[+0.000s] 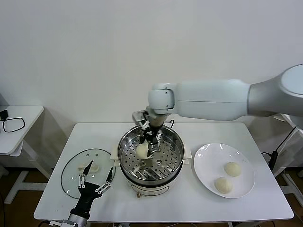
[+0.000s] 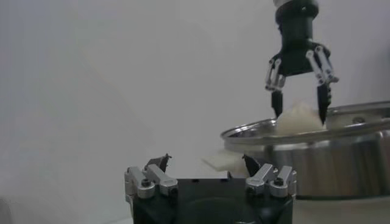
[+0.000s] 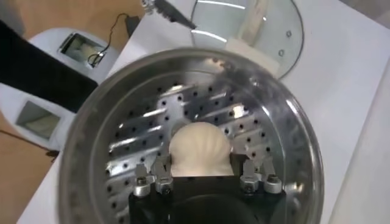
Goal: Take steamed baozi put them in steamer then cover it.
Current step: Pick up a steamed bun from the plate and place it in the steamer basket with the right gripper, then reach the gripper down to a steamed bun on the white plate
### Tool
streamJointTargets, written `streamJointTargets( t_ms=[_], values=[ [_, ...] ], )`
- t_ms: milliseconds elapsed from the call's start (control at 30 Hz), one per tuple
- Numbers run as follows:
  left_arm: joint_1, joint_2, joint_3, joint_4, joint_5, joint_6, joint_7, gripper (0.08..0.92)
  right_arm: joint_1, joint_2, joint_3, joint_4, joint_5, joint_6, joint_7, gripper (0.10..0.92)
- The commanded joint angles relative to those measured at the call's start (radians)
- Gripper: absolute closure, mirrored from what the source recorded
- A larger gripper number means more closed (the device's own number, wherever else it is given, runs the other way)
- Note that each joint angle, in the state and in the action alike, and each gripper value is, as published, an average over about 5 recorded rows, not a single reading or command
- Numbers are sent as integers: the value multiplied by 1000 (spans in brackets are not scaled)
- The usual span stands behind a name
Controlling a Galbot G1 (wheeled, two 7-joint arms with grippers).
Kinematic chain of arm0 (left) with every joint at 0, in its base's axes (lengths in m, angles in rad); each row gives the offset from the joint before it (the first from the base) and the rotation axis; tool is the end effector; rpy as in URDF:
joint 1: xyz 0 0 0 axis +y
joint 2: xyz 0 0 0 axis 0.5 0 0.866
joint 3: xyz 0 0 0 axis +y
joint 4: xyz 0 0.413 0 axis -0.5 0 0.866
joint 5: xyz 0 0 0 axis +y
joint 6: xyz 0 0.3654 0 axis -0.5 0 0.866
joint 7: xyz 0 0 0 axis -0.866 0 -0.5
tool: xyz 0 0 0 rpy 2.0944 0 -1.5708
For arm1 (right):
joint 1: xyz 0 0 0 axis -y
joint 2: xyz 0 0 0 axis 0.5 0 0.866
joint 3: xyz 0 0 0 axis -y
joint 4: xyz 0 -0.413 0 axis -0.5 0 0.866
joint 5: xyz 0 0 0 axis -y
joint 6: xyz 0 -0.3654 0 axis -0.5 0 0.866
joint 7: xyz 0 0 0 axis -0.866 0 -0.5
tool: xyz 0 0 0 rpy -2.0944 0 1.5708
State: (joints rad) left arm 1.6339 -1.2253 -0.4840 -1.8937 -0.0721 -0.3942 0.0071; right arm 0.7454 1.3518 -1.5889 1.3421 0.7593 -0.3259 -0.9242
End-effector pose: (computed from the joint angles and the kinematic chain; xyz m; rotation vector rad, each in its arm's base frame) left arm 0.1310 0.0877 -0.4283 0.3382 2.9935 0.2769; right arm 0.5771 0.1899 -0.0580 1.7421 -1.1501 1.4920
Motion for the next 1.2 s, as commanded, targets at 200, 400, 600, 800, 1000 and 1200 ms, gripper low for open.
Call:
streamJointTargets(
  t_ms=[200,400,600,800,1000,1200],
  values=[
    [5,0,-2,2,-1,-6,1,177,-56,95,-10,-72,32,-34,62,364],
    [9,2,-7,5,-2,-12,0,177,-70,85,-8,-72,26,-35,64,298],
    [11,1,-8,5,-3,-14,-4,177,-65,19,12,-29,10,-36,62,206],
    [11,0,-8,7,-3,-15,-4,177,0,-210,82,117,-73,-19,-15,203],
    [10,-2,-2,2,-1,-12,-4,177,78,-517,142,191,-188,104,-256,203],
    [15,-2,-2,-10,1,-7,-5,177,59,-742,156,156,-342,244,-418,203]
  ],
)
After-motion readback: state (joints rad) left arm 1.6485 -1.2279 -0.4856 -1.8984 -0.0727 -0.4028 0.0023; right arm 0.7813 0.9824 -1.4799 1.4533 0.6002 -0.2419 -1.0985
